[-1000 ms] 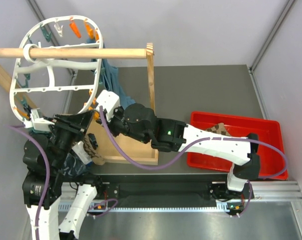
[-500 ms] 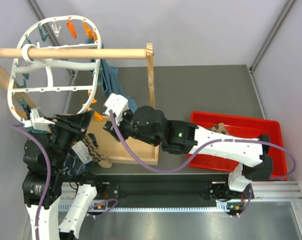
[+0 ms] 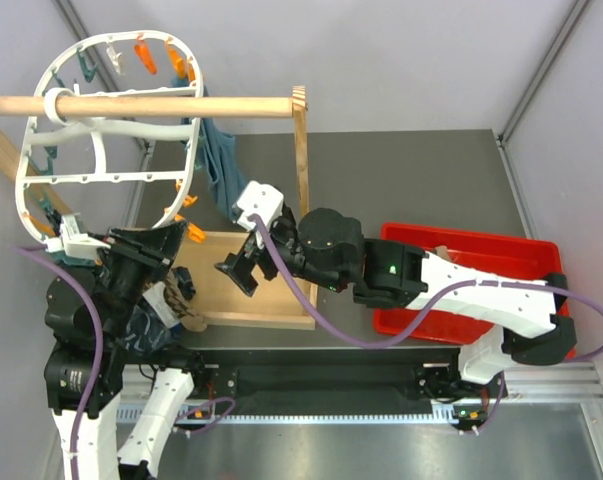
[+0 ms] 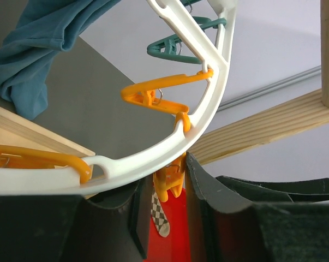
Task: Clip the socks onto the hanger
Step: Pick up the sock from the bin.
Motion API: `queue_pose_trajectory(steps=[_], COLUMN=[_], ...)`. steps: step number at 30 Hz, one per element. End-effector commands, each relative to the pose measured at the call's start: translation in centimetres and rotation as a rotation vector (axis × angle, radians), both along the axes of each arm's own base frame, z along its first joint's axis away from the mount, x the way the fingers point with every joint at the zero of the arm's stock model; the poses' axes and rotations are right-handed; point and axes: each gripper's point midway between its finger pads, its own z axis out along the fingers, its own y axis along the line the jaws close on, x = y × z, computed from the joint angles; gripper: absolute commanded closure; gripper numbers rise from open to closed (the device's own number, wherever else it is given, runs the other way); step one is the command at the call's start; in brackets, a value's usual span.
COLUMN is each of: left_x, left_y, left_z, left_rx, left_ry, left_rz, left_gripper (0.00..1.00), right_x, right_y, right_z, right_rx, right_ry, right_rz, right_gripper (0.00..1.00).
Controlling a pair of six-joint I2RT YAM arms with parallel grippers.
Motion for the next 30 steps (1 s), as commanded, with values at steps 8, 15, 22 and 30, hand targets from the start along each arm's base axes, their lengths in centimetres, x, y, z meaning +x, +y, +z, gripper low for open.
queue_pose_trajectory(steps=[8,15,22,30], left_x=[-0.4,-0.3,-0.4,-0.7], left_y=[-0.3,-0.5,-0.8,-0.8], left_z=[3.9,3.5,3.0,2.9], left_rx=[0.058,0.064,0.053,0.05], left_ry=[-0.18,-0.177,-0.167,-0.168], left_rz=[-0.025,-0.038,-0.052,-0.053], left_gripper=[1.0,1.0,1.0,1.0], right_x=[3.7,9.8,13.1,14.1], right_y=[-12.6,-27.2,-35.4,-35.6], right_z=[-3.9,-14.9,-26.0,-32.4], right_rx=[0.014,-0.034,-0.146,-0.265], right_ry=[0.091,0.287,0.568,0.72], right_rz=[-0.425,-0.878,-1.199,-1.25], right_gripper=[0.06,0.15,0.36,0.41])
